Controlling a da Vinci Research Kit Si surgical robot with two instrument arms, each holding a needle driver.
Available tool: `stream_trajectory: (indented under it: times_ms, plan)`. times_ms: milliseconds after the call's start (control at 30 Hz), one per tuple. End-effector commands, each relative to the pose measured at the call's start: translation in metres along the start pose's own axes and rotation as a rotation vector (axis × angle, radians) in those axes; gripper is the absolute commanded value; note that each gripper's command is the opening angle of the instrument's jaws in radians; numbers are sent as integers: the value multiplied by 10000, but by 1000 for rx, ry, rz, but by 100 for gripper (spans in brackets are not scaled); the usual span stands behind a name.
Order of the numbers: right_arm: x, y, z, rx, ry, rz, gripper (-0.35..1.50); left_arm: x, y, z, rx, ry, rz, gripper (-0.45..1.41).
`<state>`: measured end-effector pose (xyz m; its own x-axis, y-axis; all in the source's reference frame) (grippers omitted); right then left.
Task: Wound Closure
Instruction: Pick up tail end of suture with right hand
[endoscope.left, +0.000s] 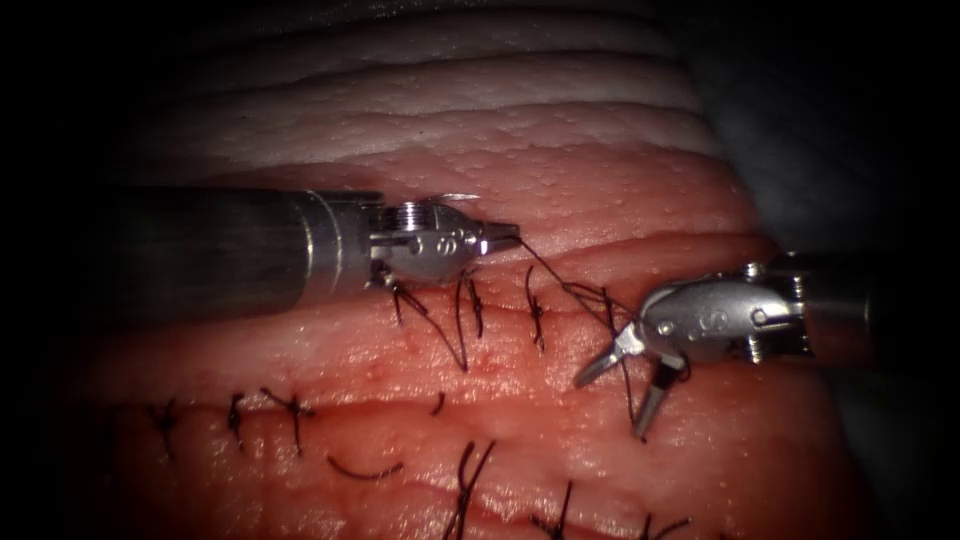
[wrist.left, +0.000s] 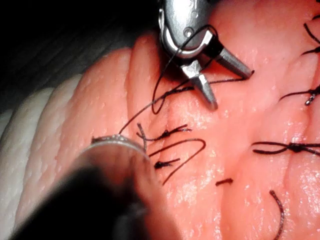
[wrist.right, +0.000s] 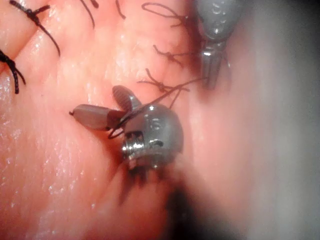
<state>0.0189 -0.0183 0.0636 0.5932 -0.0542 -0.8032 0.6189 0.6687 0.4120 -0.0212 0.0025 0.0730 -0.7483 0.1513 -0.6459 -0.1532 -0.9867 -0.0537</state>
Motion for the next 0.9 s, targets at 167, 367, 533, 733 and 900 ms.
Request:
stream_trajectory:
  times_ms: [167, 367, 533, 733, 900]
  plan:
    - [-4, 0, 7, 36, -51, -4, 125, 0, 3, 7, 3, 1, 1, -45]
    - [-16, -16, 6, 71, -93, -18, 123, -1, 6, 7, 4, 1, -3, -45]
    - [-20, -23, 10, 101, -81, -34, 83, 1, 9, 6, 5, 0, -3, -45]
    - [-15, -15, 14, 101, -77, -31, 26, 5, 15, 3, 3, -1, -1, -45]
    - [-8, -5, 18, 106, -56, -26, -35, 8, 24, -2, 3, -1, 2, -45]
